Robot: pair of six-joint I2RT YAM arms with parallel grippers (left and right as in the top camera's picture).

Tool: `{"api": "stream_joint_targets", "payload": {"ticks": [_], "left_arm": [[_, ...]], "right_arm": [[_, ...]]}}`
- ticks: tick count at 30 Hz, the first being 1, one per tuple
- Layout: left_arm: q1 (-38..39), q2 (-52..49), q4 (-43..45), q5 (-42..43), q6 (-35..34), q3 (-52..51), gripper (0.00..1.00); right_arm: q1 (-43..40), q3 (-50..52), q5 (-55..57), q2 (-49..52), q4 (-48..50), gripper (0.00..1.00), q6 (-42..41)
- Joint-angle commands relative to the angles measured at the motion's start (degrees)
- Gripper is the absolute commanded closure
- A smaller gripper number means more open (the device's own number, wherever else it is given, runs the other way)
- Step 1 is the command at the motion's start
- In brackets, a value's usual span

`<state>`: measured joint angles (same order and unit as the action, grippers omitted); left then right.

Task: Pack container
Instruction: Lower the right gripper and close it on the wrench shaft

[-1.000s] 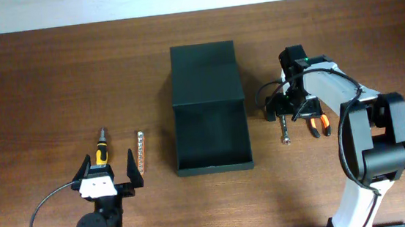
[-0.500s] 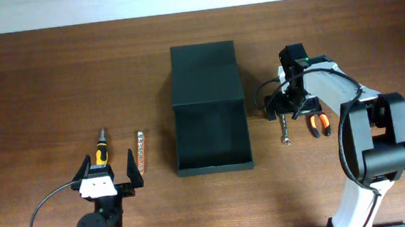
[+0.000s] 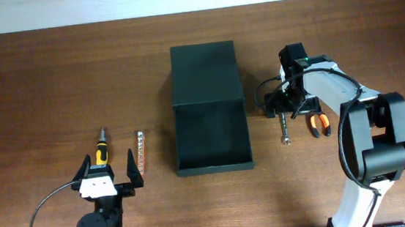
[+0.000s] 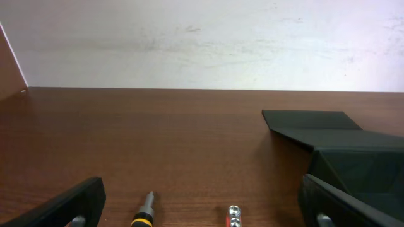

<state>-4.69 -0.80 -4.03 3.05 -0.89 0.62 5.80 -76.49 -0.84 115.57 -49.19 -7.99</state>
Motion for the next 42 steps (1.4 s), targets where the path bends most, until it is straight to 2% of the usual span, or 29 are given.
{"api": "stream_joint_targets", "payload": {"ticks": [1, 21, 32, 34, 42], "left_arm": [[-0.35, 0.39, -0.33, 0.63, 0.28, -0.11, 0.01], [-0.35, 0.39, -0.33, 0.63, 0.28, -0.11, 0.01], [-0.35, 0.39, -0.33, 0.63, 0.28, -0.11, 0.01], [-0.35, 0.39, -0.33, 0.63, 0.28, -0.11, 0.01], [-0.35, 0.39, -0.31, 0.63, 0.28, -0.11, 0.01]], "right_arm": [[0.68, 0.57, -1.53, 2.03, -0.39, 0.01, -1.33], [3.50, 0.57, -1.25, 2.03, -0.07, 0.00, -0.76], [3.50, 0.57, -1.25, 2.03, -0.04, 0.57, -1.11], [3.50, 0.57, -1.25, 2.03, -0.04, 0.65, -1.11], [3.50, 0.57, -1.25, 2.03, -0.09, 0.72, -1.11]]}}
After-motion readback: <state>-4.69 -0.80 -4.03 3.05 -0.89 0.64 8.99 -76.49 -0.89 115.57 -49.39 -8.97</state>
